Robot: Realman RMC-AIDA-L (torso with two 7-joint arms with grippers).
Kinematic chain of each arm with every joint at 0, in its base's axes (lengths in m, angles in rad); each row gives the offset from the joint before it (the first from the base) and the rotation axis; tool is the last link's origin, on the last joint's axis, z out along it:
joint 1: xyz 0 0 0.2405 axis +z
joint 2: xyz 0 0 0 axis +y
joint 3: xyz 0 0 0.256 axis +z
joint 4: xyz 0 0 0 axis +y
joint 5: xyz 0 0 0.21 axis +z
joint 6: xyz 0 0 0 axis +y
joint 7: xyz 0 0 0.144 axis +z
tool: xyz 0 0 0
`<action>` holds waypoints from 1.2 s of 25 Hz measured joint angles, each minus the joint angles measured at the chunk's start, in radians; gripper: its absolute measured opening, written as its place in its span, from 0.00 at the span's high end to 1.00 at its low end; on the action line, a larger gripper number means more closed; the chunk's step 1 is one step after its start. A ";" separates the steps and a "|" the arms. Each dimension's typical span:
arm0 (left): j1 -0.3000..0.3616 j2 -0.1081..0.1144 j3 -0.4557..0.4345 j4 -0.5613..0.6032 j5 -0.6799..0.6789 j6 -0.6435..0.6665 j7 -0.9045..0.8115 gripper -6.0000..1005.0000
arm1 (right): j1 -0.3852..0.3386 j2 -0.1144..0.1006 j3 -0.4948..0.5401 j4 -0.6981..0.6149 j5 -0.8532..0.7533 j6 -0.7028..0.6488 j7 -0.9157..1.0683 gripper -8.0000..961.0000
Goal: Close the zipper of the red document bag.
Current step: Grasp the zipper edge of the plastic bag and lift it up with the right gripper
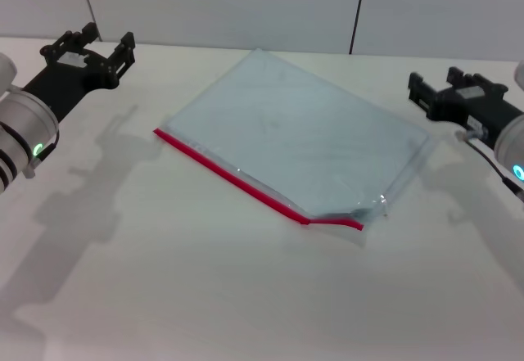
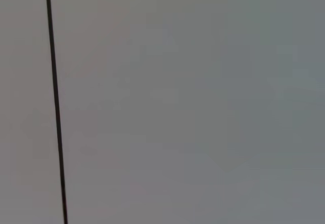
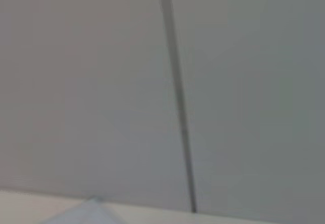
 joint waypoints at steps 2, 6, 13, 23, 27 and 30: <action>0.004 0.001 -0.002 0.001 0.000 0.000 -0.004 0.38 | -0.033 -0.032 0.001 -0.093 -0.043 -0.087 -0.004 0.33; 0.007 0.002 -0.004 0.001 0.001 0.001 -0.004 0.38 | -0.075 -0.080 0.010 -0.273 -0.098 -0.311 -0.067 0.33; 0.009 0.004 -0.007 0.002 0.002 0.001 -0.004 0.38 | -0.130 -0.042 0.124 -0.461 -0.096 -0.768 -0.380 0.33; 0.016 0.007 -0.008 0.003 0.001 0.002 0.001 0.38 | -0.163 0.122 0.337 -0.472 -0.119 -1.154 -0.753 0.33; 0.017 0.007 -0.008 0.003 0.001 0.002 0.004 0.38 | -0.151 0.120 0.328 -0.463 -0.179 -1.152 -0.767 0.33; 0.016 0.007 -0.008 0.003 0.001 0.002 0.004 0.38 | -0.139 0.120 0.311 -0.451 -0.220 -1.129 -0.772 0.33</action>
